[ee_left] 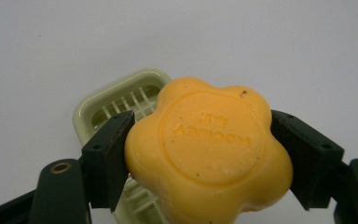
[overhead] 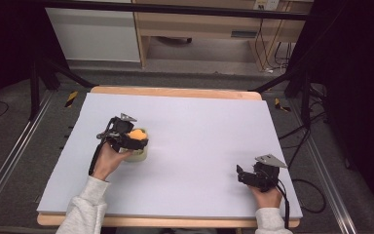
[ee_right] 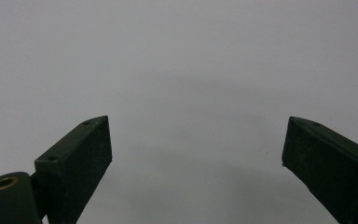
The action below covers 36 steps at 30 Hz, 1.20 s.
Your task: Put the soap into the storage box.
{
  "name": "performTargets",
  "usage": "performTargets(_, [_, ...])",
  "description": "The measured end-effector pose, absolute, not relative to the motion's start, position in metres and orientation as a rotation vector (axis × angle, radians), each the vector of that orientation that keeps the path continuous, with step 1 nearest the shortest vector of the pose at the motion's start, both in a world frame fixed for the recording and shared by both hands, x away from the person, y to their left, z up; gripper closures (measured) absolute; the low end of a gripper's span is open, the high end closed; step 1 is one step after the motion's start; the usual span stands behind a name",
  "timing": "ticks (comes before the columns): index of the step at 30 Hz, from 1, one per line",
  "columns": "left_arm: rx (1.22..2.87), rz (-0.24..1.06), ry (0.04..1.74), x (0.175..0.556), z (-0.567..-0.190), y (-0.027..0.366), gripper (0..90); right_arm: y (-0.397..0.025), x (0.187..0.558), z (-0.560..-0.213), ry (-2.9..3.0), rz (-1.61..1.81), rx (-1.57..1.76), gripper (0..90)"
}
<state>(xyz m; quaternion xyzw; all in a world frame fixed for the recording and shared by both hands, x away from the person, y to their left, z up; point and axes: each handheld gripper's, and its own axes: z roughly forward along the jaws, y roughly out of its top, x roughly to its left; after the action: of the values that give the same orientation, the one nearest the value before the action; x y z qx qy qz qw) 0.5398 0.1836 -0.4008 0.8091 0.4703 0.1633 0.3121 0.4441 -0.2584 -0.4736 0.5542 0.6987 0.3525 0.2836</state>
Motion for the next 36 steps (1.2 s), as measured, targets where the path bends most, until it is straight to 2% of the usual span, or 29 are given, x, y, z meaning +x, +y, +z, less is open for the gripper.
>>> performTargets(36, [2.184, 0.400, 1.328, 0.562, -0.437, 0.190, 25.5, -0.258, 0.444, -0.474, 1.880, 0.937, 1.477, 8.7])
